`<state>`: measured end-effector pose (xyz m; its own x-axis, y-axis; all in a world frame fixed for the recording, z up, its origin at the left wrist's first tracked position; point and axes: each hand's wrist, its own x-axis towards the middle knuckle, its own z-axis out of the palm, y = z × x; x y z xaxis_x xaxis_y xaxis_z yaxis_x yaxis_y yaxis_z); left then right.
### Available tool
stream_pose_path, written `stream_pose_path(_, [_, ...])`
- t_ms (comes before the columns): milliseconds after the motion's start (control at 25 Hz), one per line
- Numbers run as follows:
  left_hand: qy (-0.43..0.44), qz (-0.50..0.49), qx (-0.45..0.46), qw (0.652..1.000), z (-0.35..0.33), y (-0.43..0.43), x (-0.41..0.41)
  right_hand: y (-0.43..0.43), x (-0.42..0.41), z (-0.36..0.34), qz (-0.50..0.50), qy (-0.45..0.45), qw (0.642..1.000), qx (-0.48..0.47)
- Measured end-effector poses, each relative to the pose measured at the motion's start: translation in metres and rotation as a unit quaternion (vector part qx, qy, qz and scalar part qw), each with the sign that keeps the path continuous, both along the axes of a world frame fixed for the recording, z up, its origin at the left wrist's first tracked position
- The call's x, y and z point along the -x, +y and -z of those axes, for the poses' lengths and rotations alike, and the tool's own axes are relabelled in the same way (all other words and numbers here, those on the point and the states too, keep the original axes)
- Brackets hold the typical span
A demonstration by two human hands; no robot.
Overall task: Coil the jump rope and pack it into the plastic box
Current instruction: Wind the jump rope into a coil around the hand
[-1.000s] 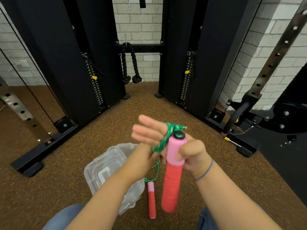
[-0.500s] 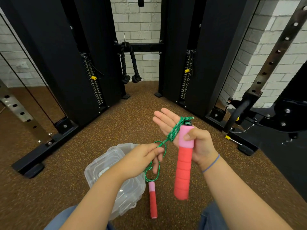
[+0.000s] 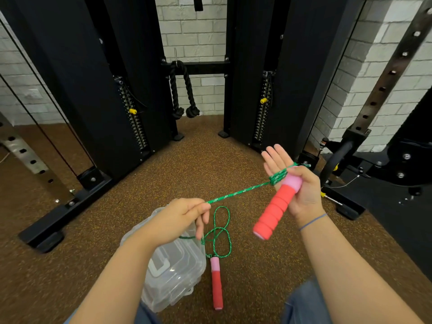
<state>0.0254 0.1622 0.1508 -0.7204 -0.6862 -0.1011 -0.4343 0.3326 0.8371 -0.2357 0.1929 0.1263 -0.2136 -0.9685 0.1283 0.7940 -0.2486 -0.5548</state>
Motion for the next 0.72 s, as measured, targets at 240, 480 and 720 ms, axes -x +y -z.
stream_pose_path(240, [0.003,0.018,0.008,1.000,0.006,0.003,0.003,-0.001,-0.005,0.007,0.029,0.100,0.991,-0.080])
stream_pose_path(480, [0.012,-0.015,0.126,0.992,0.012,0.004,0.004,0.008,-0.034,0.011,-0.109,0.509,0.844,-0.130])
stream_pose_path(720, [-0.016,-0.025,0.349,0.937,0.016,-0.002,0.000,0.020,-0.086,0.010,-0.254,0.760,0.590,-0.099])
